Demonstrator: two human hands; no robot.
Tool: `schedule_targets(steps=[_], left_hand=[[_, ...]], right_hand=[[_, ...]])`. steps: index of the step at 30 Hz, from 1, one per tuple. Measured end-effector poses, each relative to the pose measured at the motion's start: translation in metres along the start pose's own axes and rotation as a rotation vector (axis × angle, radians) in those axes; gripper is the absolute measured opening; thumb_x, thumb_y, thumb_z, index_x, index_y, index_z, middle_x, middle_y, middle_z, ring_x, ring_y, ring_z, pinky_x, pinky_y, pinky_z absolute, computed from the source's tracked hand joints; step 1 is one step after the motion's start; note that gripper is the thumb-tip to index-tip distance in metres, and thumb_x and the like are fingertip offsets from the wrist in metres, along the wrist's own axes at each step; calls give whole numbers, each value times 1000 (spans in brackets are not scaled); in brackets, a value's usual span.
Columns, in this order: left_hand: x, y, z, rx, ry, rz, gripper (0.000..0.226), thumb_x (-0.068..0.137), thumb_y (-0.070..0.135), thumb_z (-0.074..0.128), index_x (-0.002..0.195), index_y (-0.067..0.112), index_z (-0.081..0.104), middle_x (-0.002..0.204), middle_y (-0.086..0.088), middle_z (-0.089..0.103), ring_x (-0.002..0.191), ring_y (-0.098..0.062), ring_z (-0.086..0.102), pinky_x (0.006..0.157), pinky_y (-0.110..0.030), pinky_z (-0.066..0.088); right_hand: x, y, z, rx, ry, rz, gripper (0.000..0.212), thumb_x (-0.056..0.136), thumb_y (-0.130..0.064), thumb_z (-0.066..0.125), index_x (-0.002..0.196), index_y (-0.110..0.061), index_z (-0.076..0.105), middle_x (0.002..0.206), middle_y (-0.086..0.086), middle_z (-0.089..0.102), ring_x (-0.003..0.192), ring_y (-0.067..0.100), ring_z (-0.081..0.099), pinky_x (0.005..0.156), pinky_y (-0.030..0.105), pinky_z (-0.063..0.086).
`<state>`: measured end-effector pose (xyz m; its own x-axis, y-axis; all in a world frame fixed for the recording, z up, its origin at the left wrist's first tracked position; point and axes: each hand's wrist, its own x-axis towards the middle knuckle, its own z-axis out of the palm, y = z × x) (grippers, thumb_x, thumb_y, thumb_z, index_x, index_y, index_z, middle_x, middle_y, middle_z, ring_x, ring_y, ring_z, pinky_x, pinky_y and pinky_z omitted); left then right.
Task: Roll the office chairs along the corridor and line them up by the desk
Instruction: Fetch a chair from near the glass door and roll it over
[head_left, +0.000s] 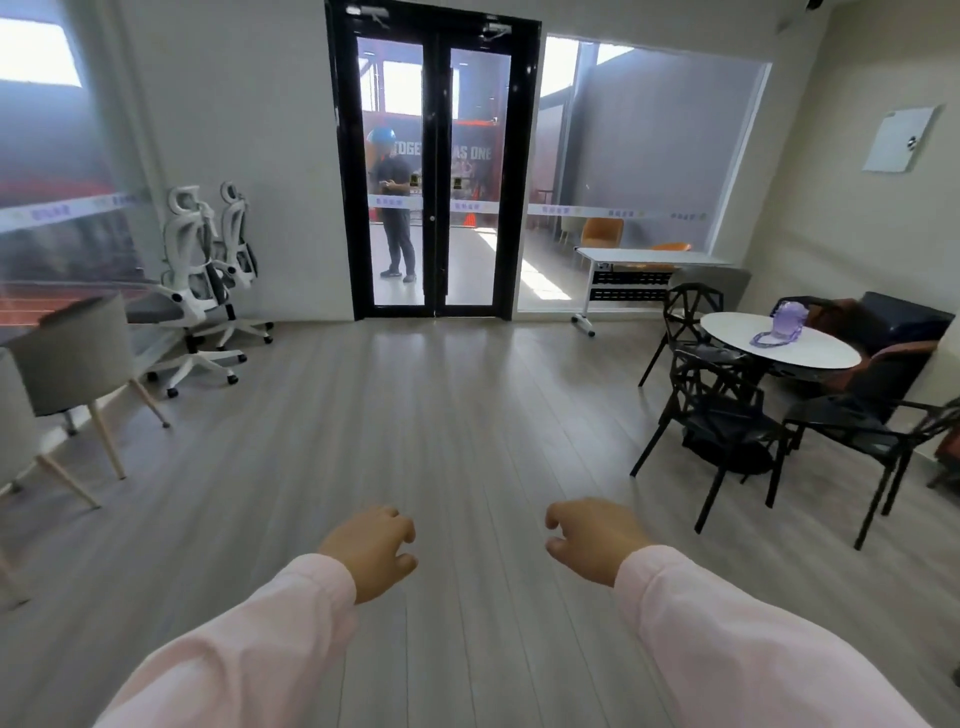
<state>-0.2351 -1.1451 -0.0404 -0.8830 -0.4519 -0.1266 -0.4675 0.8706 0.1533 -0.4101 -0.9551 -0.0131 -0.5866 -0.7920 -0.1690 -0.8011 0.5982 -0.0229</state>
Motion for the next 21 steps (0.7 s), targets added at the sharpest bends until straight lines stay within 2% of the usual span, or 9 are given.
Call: schedule_targets(steps=[5,11,21], left_hand=[[99,-30,-30,-2,43,-110,39,92,38,47,127,21,49,127,0,50,118,-18,46,94,-27,37],[200,-86,-39,-12,-1,-217,37,91,40,48,124,23,50,128,1,48,119,-17,45,94,-29,37],[424,-191,-65,-70,1,-207,38,92,39,47,125,21,50,129,0,49,119,-17,45,95,-28,36]], right_hand=[[135,25,-38,-33,20,-86,37,94,-37,43,127,-24,52,124,0,59,109,22,57,89,32,46],[271,21,-46,-30,-7,-195,36,93,-38,45,125,-25,54,123,0,60,110,22,57,90,32,45],[517,13,-73,-99,-46,-245,37,93,-38,45,126,-23,53,123,2,60,109,23,58,90,33,46]])
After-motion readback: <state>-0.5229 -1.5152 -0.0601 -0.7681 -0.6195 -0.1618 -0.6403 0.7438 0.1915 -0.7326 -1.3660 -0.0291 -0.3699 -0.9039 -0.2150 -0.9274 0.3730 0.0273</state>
